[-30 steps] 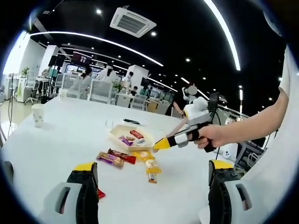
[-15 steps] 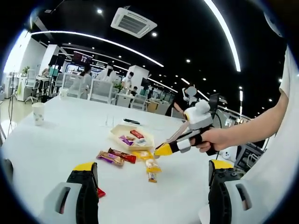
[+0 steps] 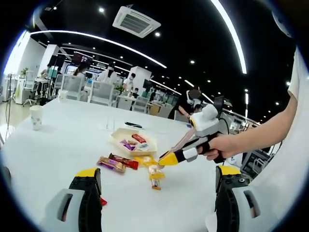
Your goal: Place the target food into the container with the food tongs after gripping and lifting it, then release it inside without dropping or visibly crushing the food.
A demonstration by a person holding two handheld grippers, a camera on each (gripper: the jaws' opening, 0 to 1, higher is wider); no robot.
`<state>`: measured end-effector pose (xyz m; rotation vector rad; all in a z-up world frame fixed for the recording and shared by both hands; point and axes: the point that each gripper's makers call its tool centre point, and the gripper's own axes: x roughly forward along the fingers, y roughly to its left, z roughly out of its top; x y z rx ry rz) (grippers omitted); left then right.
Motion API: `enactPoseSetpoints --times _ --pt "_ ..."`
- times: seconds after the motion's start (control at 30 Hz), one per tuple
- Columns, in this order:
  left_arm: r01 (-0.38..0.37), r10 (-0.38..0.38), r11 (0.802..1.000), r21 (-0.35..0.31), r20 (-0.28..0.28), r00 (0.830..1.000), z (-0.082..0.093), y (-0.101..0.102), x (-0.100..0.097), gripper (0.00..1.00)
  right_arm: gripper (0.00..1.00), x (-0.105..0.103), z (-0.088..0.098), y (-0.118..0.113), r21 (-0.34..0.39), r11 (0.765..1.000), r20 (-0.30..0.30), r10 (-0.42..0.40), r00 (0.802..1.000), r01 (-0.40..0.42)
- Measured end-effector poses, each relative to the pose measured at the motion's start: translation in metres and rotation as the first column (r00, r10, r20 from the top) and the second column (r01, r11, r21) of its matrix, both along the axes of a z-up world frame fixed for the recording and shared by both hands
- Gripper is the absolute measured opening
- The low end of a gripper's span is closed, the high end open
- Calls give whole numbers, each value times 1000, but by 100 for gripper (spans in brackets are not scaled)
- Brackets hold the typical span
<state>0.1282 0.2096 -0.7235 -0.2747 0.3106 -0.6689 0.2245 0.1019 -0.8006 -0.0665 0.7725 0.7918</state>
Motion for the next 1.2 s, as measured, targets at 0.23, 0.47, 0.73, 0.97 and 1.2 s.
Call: enactPoseSetpoints --times 0.23,0.47,0.73,0.97,1.2 --pt "-1 1 1000 1 -14 1000 -6 1 -3 99 27 -8 -6 7 -5 1000 -6 15 1000 -16" --pt "-21 21 1000 -1 -11 1000 -6 7 -5 99 27 -10 -6 10 -7 1000 -6 19 1000 -20" --pt "-32 32 999 6 -11 999 -7 9 -7 99 27 -15 -12 16 -10 1000 -18 25 1000 -26" --pt "-48 48 999 0 -16 999 -8 12 -5 99 28 -18 -18 18 -31 999 -34 32 999 -33" --pt "-22 22 1000 13 -20 1000 -8 6 -2 99 28 -24 -24 19 -50 998 -38 41 998 -43"
